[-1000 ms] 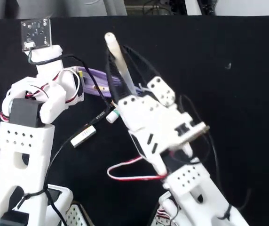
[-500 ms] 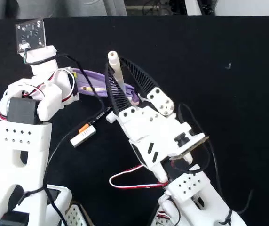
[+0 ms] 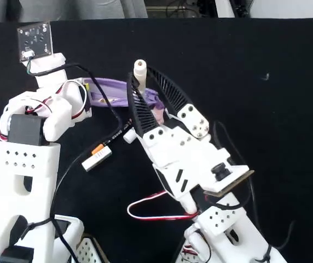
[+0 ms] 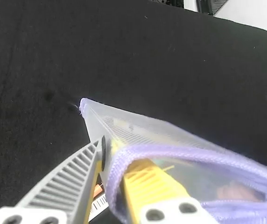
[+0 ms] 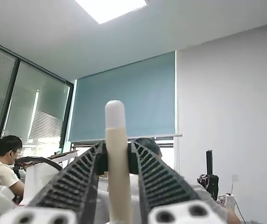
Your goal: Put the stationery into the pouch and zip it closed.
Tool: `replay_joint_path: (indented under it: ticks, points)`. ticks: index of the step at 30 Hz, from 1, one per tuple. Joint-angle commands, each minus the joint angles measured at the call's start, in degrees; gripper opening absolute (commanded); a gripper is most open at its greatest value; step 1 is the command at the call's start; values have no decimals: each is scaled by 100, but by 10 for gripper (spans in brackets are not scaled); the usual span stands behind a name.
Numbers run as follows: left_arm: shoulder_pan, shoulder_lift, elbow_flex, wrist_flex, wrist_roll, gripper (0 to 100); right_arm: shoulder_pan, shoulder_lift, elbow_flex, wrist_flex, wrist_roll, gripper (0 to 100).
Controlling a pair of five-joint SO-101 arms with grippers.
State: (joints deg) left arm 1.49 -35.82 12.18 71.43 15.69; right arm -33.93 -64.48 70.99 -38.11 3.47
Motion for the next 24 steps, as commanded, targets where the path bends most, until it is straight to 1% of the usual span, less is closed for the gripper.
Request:
replay_joint_path:
  ticks: [1, 7, 13, 19, 21, 24]
  points:
    - [-75, -167, -31, -176, -35, 28, -70, -145, -286, -185, 0, 11]
    - [-75, -220, 382, -536, -35, 28, -70, -110, -312, -193, 0, 11]
    - [-48, -220, 391, -484, -35, 28, -88, -22, -321, -193, -9, 11]
    - [-22, -220, 409, -484, -9, 28, -62, 892, -725, -220, 0, 11]
    - [-40, -220, 409, -484, -9, 28, -62, 1262, -804, -440, 0, 11]
    - [-66, -220, 418, -484, -18, 28, -62, 1771, -875, -1116, 9, 11]
